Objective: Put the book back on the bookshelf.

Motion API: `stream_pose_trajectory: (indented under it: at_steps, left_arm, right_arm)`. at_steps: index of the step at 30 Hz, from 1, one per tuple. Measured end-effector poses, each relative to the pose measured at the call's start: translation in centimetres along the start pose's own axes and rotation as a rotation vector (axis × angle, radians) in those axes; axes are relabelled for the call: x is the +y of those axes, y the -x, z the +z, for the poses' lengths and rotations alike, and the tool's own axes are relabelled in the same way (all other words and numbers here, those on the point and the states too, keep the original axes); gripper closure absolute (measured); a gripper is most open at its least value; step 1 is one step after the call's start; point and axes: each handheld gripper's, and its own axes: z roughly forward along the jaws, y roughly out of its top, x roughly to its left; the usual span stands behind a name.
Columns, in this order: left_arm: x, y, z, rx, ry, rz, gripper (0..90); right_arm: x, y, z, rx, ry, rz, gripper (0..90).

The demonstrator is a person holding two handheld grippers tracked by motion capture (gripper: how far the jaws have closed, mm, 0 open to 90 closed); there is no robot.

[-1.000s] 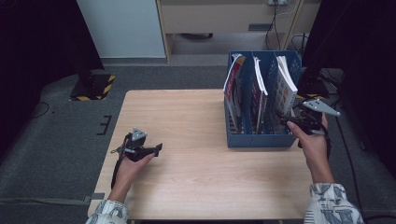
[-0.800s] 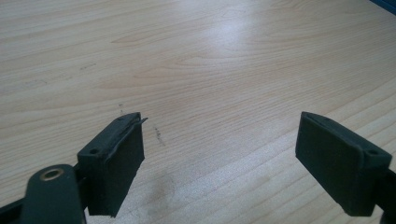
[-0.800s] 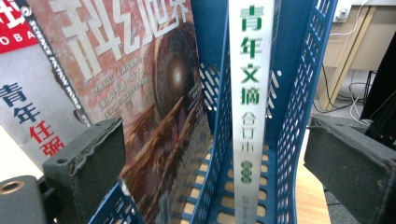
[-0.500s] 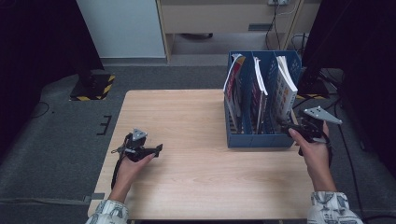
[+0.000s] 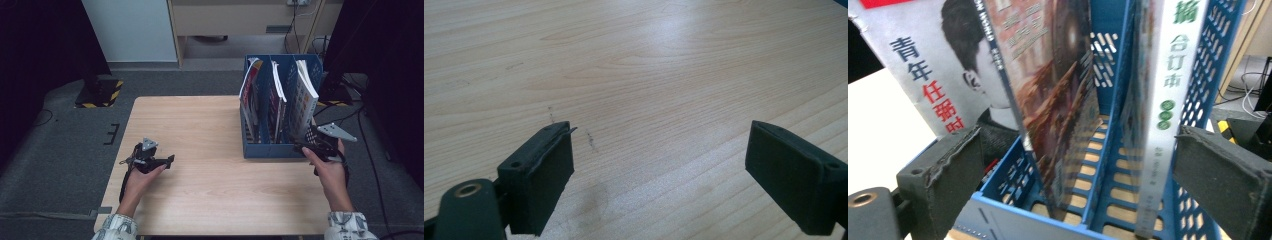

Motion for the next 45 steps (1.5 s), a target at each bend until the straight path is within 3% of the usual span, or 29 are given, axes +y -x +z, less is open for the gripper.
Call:
stream_pose_trajectory:
  at_steps: [19, 33, 45]
  left_arm:
    - [0.0, 0.1, 0.1, -0.004, -0.007, 0.006, 11.7]
    - [0.0, 0.3, 0.2, -0.008, -0.015, 0.011, 10.8]
    - [0.0, 0.5, 0.2, -0.008, -0.021, 0.029, 10.7]
  right_arm:
    - [-1.5, -2.0, 0.6, 0.051, -0.055, -0.023, 7.6]
    - [-2.6, -4.7, 0.8, 0.117, -0.091, -0.058, 7.6]
    - [-4.6, -7.0, 1.3, 0.183, -0.152, -0.087, 7.6]
